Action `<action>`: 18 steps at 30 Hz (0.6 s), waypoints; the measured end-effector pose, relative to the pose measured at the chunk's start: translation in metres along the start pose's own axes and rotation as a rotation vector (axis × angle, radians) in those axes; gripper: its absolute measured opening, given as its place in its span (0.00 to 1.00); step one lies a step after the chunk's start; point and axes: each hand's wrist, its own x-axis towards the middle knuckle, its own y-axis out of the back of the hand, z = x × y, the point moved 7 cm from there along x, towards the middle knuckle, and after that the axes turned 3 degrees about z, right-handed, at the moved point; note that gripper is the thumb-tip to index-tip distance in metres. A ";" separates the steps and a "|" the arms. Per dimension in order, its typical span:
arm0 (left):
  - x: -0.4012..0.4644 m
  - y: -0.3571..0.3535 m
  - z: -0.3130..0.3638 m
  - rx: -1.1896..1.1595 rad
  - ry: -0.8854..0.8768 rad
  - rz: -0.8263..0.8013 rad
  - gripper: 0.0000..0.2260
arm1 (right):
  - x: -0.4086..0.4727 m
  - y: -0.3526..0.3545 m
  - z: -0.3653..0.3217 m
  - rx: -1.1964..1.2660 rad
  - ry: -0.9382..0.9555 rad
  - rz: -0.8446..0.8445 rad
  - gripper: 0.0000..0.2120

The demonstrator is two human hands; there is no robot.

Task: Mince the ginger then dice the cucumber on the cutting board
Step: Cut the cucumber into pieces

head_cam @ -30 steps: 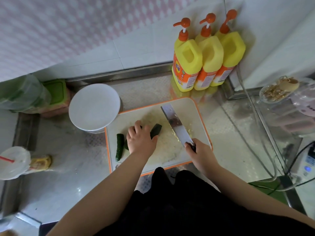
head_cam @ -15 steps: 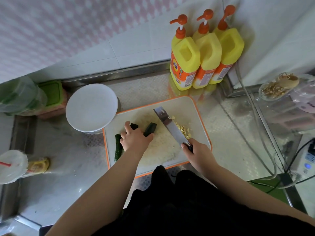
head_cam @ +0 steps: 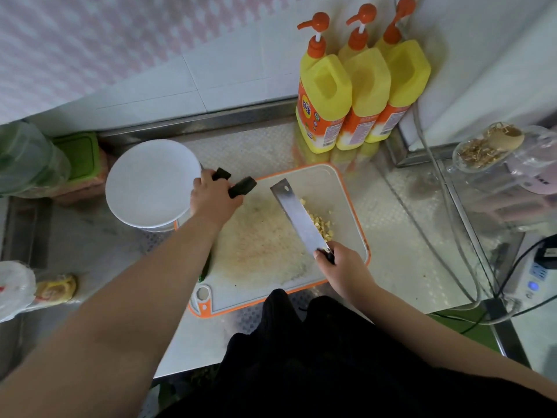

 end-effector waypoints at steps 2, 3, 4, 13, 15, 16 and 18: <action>0.009 -0.008 -0.006 0.075 -0.080 -0.077 0.18 | 0.001 0.000 0.001 0.004 -0.016 0.000 0.16; 0.009 -0.011 -0.009 0.067 -0.101 -0.099 0.19 | 0.001 -0.001 0.002 0.004 -0.023 -0.003 0.16; 0.007 -0.014 -0.012 0.040 -0.114 -0.101 0.21 | 0.000 -0.002 0.002 0.005 -0.028 -0.009 0.16; -0.001 -0.019 -0.018 -0.050 -0.043 -0.036 0.39 | -0.002 -0.006 -0.004 -0.044 -0.012 -0.057 0.16; -0.001 -0.020 -0.020 -0.055 -0.038 -0.033 0.37 | -0.002 -0.006 -0.007 -0.112 -0.010 -0.061 0.17; -0.002 -0.021 -0.021 -0.061 -0.038 -0.035 0.35 | -0.002 -0.007 -0.008 -0.151 -0.006 -0.063 0.18; -0.005 -0.022 -0.021 -0.068 -0.038 -0.033 0.33 | -0.001 -0.010 -0.010 -0.192 0.009 -0.071 0.18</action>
